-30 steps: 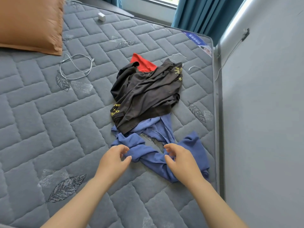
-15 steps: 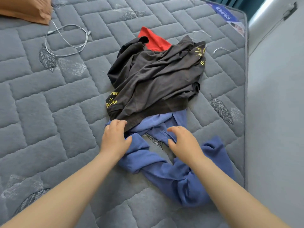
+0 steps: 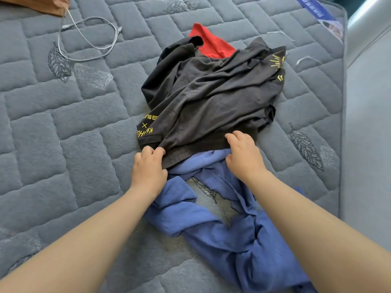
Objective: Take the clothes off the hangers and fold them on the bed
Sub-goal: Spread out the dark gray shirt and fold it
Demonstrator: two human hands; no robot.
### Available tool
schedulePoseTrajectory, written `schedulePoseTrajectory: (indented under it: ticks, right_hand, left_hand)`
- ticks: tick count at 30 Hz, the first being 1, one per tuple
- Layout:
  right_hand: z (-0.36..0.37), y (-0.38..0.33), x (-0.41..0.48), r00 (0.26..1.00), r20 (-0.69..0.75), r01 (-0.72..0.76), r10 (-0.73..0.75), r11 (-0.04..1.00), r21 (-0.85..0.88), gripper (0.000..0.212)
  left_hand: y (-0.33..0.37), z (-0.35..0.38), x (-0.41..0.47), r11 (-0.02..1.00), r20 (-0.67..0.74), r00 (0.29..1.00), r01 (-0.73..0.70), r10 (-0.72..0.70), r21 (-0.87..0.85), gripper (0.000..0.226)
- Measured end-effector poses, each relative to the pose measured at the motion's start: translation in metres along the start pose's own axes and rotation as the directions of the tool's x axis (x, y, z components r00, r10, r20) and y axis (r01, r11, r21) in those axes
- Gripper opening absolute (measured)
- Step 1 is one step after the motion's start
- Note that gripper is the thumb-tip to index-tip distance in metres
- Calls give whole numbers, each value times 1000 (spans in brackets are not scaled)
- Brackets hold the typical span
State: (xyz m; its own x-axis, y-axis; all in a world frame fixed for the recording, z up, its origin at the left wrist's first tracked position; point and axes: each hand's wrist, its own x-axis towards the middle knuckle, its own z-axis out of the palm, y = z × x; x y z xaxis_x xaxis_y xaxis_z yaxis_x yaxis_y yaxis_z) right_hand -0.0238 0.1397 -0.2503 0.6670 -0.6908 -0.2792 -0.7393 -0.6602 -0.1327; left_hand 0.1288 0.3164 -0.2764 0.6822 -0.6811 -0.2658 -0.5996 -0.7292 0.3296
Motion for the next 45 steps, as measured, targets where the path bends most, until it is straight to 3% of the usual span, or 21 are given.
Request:
schedulePoseTrajectory:
  ticks: [3, 6, 9, 15, 23, 29, 36, 45]
  right_hand:
    - [2, 4, 10, 999, -35, -9, 6, 996, -93, 57]
    - [2, 6, 17, 995, -98, -44, 28, 987, -157, 50]
    - [2, 9, 22, 987, -163, -48, 8, 969, -242, 44]
    - [-1, 14, 29, 994, -99, 6, -37, 955, -297, 38]
    - [-29, 28, 13, 990, -131, -68, 53, 991, -113, 37]
    - [-75, 42, -30, 955, -245, -120, 165, 975, 187, 36]
    - [-187, 25, -97, 931, -337, -40, 138, 958, 283, 46]
    - [-365, 7, -187, 857, -464, -22, 223, 917, 398, 45]
  left_hand:
    - [-5, 3, 0, 1000, -11, 1000, -12, 11, -11, 48]
    - [-9, 5, 1, 999, -33, 999, -4, 3, -48, 47]
    - [-11, 9, -1, 991, -84, 992, 80, -89, -103, 42]
    - [-20, 8, -1, 970, -60, 988, 125, -140, -210, 41]
    - [-12, -8, -6, 922, -105, 990, 47, -94, -384, 39]
    - [11, -57, -22, 941, -276, 960, -131, 42, -311, 30]
    - [49, -179, -40, 879, -345, 931, -258, 116, -400, 29]
    - [100, -356, -109, 854, -427, 867, -411, 258, -318, 25]
